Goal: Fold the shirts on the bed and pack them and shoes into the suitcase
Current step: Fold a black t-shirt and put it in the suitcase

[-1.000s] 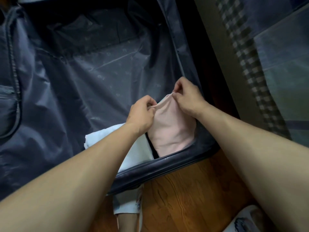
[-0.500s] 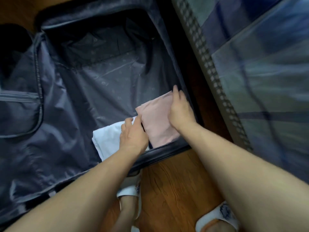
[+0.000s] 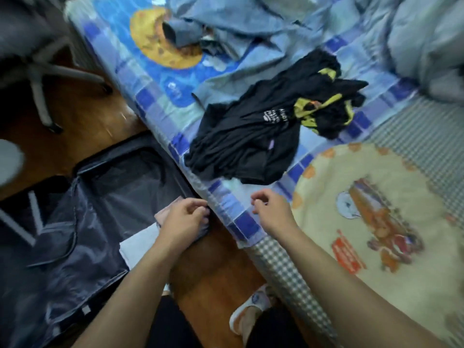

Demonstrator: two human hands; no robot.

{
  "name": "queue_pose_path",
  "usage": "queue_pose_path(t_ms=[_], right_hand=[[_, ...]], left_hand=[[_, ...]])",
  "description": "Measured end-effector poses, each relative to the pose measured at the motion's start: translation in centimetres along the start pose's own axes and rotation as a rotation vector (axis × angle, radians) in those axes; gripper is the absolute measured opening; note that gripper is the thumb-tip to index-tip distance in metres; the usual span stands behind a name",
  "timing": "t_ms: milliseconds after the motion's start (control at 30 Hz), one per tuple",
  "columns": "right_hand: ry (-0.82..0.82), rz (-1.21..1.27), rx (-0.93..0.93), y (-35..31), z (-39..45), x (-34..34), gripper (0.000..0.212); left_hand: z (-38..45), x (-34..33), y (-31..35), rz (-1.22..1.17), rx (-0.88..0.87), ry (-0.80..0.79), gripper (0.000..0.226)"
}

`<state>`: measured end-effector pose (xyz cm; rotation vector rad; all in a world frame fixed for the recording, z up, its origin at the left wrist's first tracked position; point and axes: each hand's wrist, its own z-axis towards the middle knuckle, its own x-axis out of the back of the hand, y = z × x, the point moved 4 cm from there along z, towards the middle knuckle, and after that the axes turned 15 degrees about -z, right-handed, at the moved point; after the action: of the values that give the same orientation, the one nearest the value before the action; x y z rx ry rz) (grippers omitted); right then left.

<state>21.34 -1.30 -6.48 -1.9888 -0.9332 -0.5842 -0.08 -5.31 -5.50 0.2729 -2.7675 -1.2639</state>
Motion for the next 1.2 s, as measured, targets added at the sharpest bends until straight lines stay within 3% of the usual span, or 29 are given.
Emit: queue_pose_path(t_ms=[100,200,333,467,633,833,933,967,1100,1167,1200], right_hand=[[0.042,0.002,-0.069,2.2,-2.6,7.3,0.021],[-0.012,-0.019,-0.044,2.9,-3.5,10.2,0.027],[-0.16,0.006,-0.044,2.8,-1.8,7.6,0.036],[-0.178,0.056,-0.079,1.2,3.7,3.1,0.039],[-0.182,0.172,-0.316,0.1,10.3,-0.9,0.044],[0.066,0.742,-0.615,-1.6,9.4,1.5,0.018],[0.227,1.074,-0.567,-4.5,6.3,6.8,0.007],[0.254,1.166,-0.525,-5.7,5.0,8.8,0.009],[0.364,1.416,-0.355,-8.9,0.3,16.0,0.019],[0.371,1.495,-0.284,-10.3,-2.1,19.0,0.017],[0.371,1.527,-0.248,-10.8,-3.3,20.4,0.018]], left_hand=[[-4.4,-3.7,3.1,-0.074,0.01,-0.016,0.018],[-5.5,-5.9,4.8,0.011,0.035,-0.084,0.016],[-3.4,-5.0,6.8,0.12,0.06,-0.089,0.017],[1.7,-2.1,8.9,0.156,0.078,-0.026,0.018],[6.8,0.8,9.9,0.261,0.105,-0.073,0.024],[7.7,1.6,11.9,0.309,0.14,-0.14,0.016],[7.0,-0.7,14.0,0.502,-0.012,-0.234,0.015],[6.7,-1.9,14.6,0.546,-0.076,-0.266,0.025],[5.6,-9.2,15.8,0.634,-0.306,-0.448,0.099],[5.3,-13.1,16.0,0.625,-0.295,-0.444,0.108],[5.4,-14.5,16.4,0.631,-0.315,-0.404,0.099]])
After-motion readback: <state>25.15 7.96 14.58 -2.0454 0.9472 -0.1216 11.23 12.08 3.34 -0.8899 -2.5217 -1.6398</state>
